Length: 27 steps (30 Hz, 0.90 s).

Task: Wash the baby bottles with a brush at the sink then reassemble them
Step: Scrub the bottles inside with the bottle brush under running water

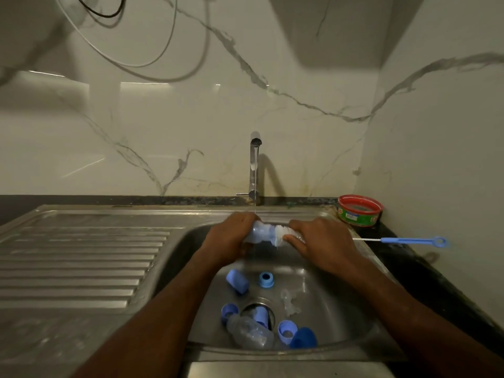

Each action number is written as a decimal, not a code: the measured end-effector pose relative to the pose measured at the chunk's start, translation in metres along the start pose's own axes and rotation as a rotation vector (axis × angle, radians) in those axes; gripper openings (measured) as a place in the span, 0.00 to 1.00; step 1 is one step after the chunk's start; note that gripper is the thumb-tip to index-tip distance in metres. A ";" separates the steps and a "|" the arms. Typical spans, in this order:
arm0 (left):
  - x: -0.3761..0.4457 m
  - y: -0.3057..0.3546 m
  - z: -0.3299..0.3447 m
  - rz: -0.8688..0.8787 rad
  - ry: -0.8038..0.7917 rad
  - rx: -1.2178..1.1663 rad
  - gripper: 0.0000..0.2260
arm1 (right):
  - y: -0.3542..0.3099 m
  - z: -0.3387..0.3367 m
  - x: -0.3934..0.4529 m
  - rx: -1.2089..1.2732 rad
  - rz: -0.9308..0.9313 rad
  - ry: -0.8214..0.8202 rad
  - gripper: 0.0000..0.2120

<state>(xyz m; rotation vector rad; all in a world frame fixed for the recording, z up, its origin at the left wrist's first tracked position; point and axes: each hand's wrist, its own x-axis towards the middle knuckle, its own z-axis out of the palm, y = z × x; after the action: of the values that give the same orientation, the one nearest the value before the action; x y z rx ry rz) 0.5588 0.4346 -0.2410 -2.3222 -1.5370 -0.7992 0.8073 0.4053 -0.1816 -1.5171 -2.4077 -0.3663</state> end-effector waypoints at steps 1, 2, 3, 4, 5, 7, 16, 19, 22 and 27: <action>0.000 -0.007 -0.001 -0.066 0.034 -0.016 0.24 | 0.002 0.001 0.001 0.023 0.007 0.029 0.20; 0.000 -0.010 0.000 -0.093 0.036 -0.032 0.24 | 0.002 0.001 0.002 0.029 0.013 0.029 0.19; 0.000 -0.008 0.003 -0.057 0.007 -0.044 0.24 | -0.001 0.005 0.004 0.022 0.016 0.012 0.20; 0.001 -0.002 0.006 0.017 -0.037 -0.056 0.23 | -0.003 0.009 0.004 0.010 0.023 -0.018 0.20; 0.000 0.006 0.008 0.087 -0.066 -0.068 0.23 | -0.004 0.011 0.004 0.009 0.032 -0.035 0.20; 0.003 0.008 0.009 0.125 0.004 -0.047 0.23 | -0.001 0.010 0.003 0.050 0.058 -0.021 0.20; 0.006 0.005 0.002 0.102 0.037 0.041 0.23 | 0.000 0.008 0.002 0.096 0.044 -0.016 0.20; 0.007 0.001 -0.001 -0.018 0.029 0.113 0.22 | 0.000 0.007 0.004 0.056 0.024 0.027 0.20; 0.006 0.014 0.003 0.250 -0.061 0.040 0.20 | -0.004 0.012 0.001 0.076 0.009 -0.054 0.20; 0.008 0.001 -0.009 0.069 0.083 0.009 0.20 | 0.002 0.006 0.003 0.104 0.002 0.014 0.20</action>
<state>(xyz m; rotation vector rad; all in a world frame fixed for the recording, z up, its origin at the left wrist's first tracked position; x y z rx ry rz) 0.5599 0.4362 -0.2289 -2.2920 -1.4148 -0.8591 0.8068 0.4110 -0.1860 -1.4667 -2.3750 -0.2464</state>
